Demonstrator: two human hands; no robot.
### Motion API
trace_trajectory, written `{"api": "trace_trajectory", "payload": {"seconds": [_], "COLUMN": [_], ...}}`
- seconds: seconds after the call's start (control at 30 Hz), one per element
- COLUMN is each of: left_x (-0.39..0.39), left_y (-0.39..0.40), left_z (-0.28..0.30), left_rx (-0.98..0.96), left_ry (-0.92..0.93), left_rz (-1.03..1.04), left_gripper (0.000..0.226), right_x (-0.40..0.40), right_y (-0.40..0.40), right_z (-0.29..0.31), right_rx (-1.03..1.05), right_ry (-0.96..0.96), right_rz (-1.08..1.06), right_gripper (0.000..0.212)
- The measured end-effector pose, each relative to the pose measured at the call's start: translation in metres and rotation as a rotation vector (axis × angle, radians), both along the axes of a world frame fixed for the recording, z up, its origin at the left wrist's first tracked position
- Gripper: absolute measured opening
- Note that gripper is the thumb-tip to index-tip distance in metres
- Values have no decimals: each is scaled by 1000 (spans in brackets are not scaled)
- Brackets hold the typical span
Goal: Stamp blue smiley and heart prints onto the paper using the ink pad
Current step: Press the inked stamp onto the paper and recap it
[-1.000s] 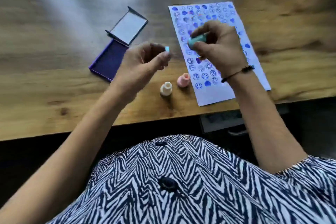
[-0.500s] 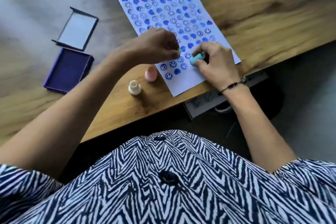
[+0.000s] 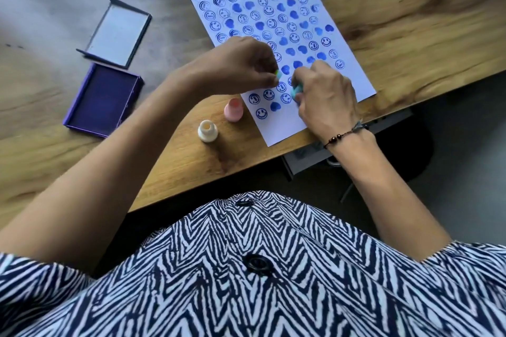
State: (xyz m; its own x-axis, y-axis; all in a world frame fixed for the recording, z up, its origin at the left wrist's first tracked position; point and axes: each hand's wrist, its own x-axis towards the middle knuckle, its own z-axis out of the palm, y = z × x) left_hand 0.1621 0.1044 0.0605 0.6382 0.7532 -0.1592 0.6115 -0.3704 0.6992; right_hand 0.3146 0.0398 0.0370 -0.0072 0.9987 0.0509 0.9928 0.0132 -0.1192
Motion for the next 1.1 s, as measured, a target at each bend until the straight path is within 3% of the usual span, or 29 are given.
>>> {"api": "trace_trajectory", "payload": {"seconds": [0.27,0.53,0.67,0.77,0.87,0.97,1.1], "left_x": [0,3,-3,-9,-13,-14,-13], "left_y": [6,2,3,-1,-10,-17,-25], "left_z": [0,-2,-5,-6,-1,4,5], "left_rx": [-30,-23,-106,-229,-327,-392,-436], "left_ry": [-20,8,-44,-234,-502,-637,-692], "left_rz": [3,17,53,156,269,284,309], "left_gripper": [25,24,21,22,21,10,8], "right_x": [-6,-2,17,28,27,13,8], "right_y": [2,1,1,-4,-6,-9,-9], "right_z": [3,4,18,34,36,32,30], "right_rx": [-5,-55,57,194,142,57,96], "right_ry": [-70,1,339,565,783,1067,1117], "right_rz": [1,-9,-144,-249,-302,-281,-259], "right_gripper": [21,18,14,12,13,24,24]}}
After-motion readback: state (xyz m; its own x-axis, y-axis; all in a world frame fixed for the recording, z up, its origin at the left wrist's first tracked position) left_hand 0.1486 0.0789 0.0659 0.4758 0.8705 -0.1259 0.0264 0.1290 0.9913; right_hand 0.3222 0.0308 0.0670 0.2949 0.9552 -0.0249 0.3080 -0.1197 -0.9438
